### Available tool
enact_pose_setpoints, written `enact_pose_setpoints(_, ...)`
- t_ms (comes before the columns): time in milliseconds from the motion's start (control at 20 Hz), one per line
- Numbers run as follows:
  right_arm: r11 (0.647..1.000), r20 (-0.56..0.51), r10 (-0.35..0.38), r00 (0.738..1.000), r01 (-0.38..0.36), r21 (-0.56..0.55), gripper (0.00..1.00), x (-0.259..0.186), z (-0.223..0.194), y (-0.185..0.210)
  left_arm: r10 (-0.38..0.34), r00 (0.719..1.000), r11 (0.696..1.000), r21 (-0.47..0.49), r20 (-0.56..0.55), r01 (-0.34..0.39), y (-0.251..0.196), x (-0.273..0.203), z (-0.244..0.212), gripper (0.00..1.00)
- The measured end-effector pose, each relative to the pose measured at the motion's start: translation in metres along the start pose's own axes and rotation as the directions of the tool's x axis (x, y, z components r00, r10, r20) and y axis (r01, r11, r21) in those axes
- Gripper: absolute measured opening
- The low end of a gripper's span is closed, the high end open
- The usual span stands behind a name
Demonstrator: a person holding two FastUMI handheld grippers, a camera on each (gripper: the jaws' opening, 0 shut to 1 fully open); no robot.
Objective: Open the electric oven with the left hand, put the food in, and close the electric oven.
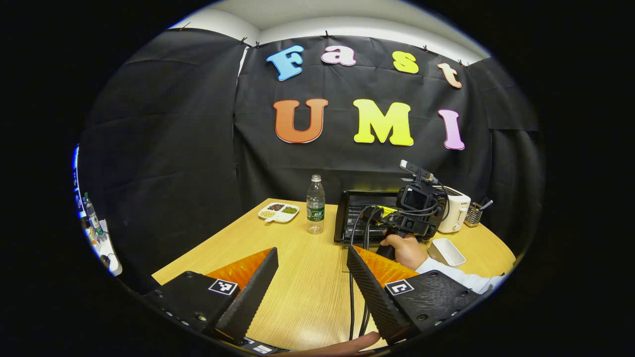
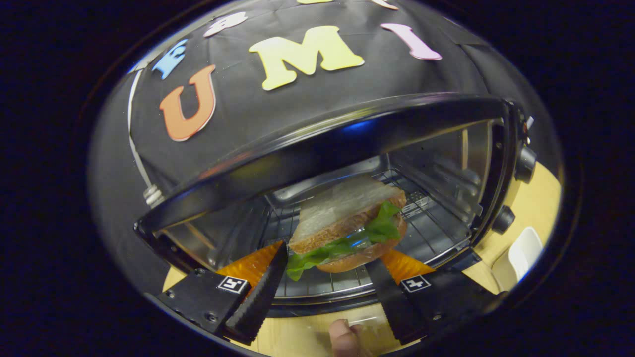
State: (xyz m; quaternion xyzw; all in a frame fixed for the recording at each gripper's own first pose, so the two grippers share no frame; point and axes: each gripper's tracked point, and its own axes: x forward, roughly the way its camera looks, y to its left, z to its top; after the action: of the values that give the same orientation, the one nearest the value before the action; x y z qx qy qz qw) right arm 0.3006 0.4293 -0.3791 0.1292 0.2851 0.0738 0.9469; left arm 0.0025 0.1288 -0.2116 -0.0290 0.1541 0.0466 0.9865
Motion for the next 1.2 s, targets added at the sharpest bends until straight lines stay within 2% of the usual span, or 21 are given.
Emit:
enact_pose_setpoints(50,1.000,-0.011,0.002,1.000,-0.002,-0.027,0.97,-0.003,-0.001,0.000,-0.001,1.000,1.000,-0.002,0.001,0.001,-0.001,0.000,0.000,0.93)
enact_pose_setpoints(150,0.998,-0.045,0.012,0.999,-0.015,-0.058,0.97,-0.013,-0.002,0.001,-0.002,1.000,1.000,0.003,0.008,0.002,-0.004,0.002,0.000,0.93)
enact_pose_setpoints(300,0.992,-0.135,0.067,0.989,-0.081,-0.102,0.97,-0.036,-0.010,0.003,0.014,1.000,1.000,0.001,0.014,-0.014,0.001,0.013,-0.005,0.92)
enact_pose_setpoints(500,0.978,-0.137,0.107,0.985,-0.129,-0.166,0.98,-0.073,-0.001,-0.010,-0.007,1.000,0.998,-0.067,0.010,0.007,-0.001,0.023,0.006,0.93)
enact_pose_setpoints(800,0.946,-0.009,0.172,0.985,-0.167,-0.277,0.97,-0.159,0.045,-0.042,-0.019,0.999,0.998,-0.064,0.038,0.021,-0.010,0.047,0.028,0.92)
enact_pose_setpoints(850,0.944,0.017,0.177,0.984,-0.165,-0.285,0.89,-0.176,0.053,-0.050,-0.026,0.999,0.997,-0.067,0.027,0.028,-0.015,0.053,0.027,0.92)
enact_pose_setpoints(950,0.945,0.082,0.168,0.982,-0.136,-0.298,0.89,-0.209,0.075,-0.070,-0.045,0.999,0.997,-0.066,0.004,0.045,-0.029,0.064,0.022,0.93)
enact_pose_setpoints(1000,0.946,0.115,0.159,0.980,-0.118,-0.303,0.97,-0.226,0.086,-0.080,-0.058,0.998,0.996,-0.065,0.001,0.058,-0.036,0.066,0.021,0.93)
enact_pose_setpoints(1050,0.946,0.146,0.159,0.976,-0.108,-0.307,0.89,-0.244,0.096,-0.087,-0.073,0.997,0.995,-0.066,-0.003,0.073,-0.046,0.071,0.018,0.93)
enact_pose_setpoints(1200,0.947,0.237,0.151,0.960,-0.071,-0.313,0.89,-0.296,0.129,-0.110,-0.112,0.994,0.992,-0.067,-0.022,0.110,-0.075,0.078,0.007,0.92)
